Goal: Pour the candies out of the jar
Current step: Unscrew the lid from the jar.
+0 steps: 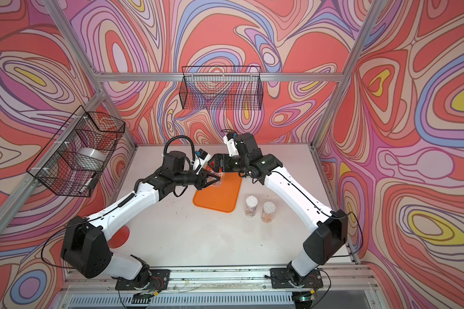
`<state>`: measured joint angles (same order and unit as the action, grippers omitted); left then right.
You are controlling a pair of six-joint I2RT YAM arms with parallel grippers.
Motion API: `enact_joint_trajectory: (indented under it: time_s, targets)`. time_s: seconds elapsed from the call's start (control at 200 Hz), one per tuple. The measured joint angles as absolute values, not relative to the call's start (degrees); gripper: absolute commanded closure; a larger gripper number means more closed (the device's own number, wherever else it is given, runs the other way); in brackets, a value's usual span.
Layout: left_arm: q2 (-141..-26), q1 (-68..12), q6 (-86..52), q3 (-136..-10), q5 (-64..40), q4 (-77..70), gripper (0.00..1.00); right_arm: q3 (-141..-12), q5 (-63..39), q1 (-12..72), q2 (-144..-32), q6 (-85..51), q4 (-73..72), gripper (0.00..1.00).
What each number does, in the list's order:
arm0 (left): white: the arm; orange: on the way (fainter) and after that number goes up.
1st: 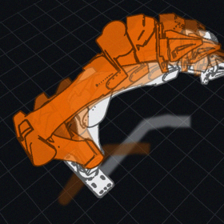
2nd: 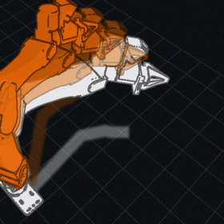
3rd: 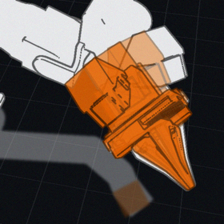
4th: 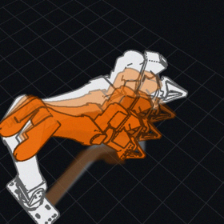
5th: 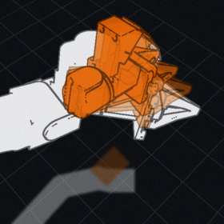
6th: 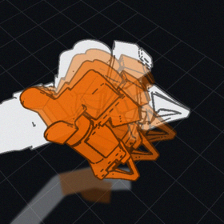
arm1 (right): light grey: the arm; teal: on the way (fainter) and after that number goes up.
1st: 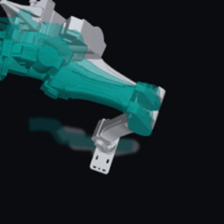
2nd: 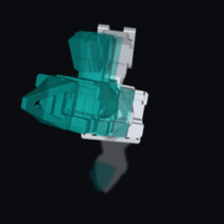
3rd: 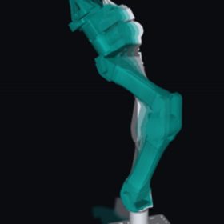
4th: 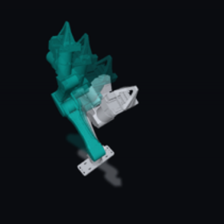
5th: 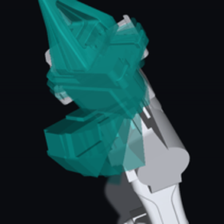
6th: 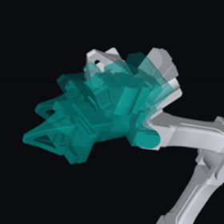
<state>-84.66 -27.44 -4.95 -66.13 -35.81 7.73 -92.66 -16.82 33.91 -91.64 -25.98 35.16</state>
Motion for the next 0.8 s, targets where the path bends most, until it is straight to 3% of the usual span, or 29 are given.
enact_joint_trajectory:
  time_s: [0.245,0.466,0.531,0.656,0.796]
  targets:
    - [-84.68,-27.44,-4.95,-66.13,-35.9,7.73,0.78,-92.66,-12.64,35.51,-93.69,-25.47,35.22,0.11]
    - [-84.79,-27.44,-5.41,-66.13,-35.83,7.81,0.75,-92.66,-11.03,35.77,-94.39,-24.99,34.81,0.38]
    - [-84.79,-27.42,-5.74,-66.13,-35.77,7.81,0.66,-92.58,-10.98,35.77,-94.43,-25.08,34.7,0.44]
    - [-84.79,-27.42,-5.96,-66.15,-35.7,7.81,0.34,-91.74,-10.94,35.7,-94.3,-25.47,33.32,0.48]
    - [-84.86,-27.62,-6.76,-66.15,-35.97,6.63,0.14,-90.0,-10.68,35.73,-93.84,-26.28,32.14,0.5]
